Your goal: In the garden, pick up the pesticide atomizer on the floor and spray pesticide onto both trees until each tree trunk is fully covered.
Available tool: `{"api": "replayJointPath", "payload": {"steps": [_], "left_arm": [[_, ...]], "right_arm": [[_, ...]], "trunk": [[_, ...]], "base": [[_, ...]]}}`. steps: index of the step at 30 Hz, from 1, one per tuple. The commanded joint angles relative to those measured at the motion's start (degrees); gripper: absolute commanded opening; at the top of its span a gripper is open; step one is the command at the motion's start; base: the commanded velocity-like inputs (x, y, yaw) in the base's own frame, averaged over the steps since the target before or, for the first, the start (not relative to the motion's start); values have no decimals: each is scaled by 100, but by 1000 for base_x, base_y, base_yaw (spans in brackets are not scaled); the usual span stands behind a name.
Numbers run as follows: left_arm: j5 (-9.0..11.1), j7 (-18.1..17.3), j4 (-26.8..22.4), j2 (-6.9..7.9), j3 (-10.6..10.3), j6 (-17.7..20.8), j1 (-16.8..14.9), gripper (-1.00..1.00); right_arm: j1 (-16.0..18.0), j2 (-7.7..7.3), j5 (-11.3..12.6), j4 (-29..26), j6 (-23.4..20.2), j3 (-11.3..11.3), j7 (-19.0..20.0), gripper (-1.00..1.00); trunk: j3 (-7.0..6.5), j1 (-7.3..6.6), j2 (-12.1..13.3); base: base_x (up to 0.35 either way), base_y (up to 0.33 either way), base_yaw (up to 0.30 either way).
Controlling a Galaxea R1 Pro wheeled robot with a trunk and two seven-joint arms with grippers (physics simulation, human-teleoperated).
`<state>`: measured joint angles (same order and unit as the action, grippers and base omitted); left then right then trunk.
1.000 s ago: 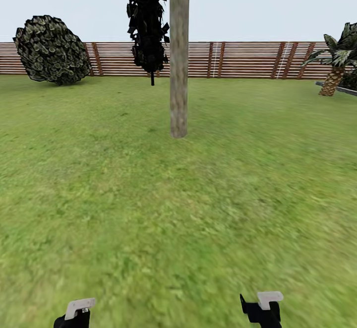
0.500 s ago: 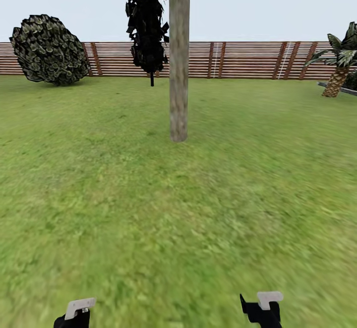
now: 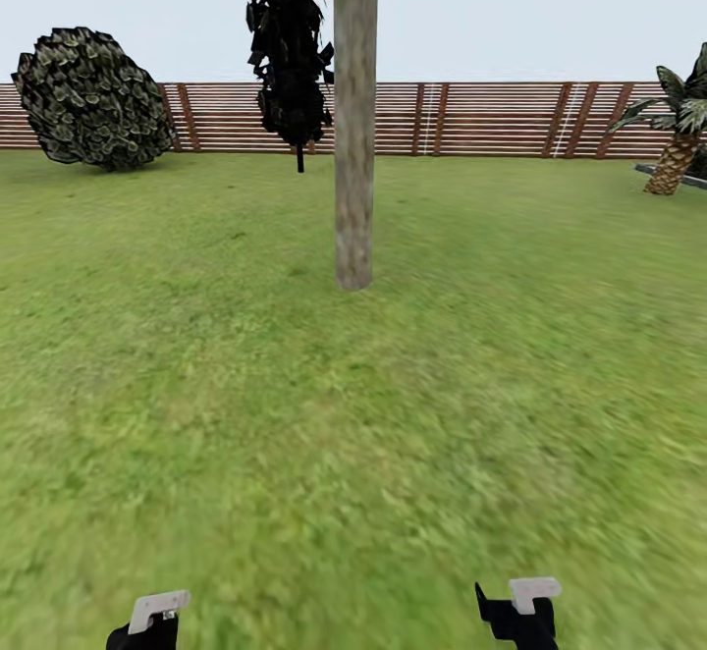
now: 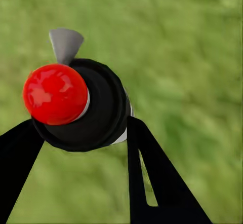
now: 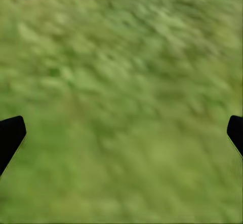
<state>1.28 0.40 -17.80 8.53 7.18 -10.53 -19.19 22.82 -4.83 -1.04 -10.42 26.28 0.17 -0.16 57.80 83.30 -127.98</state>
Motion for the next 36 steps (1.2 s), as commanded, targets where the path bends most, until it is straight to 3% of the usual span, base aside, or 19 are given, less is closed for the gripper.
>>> {"api": "replayJointPath", "payload": {"steps": [1,36], "left_arm": [[13,4,5,0,2,-19,-3,-100],[12,4,5,0,2,-19,-1,-100]], "right_arm": [[3,-1,-11,5,17,1,-2,100],[3,-1,-11,5,17,1,7,100]], "trunk": [[5,2,-1],[5,2,-1]], "base": [[339,0,0],[339,0,0]]}}
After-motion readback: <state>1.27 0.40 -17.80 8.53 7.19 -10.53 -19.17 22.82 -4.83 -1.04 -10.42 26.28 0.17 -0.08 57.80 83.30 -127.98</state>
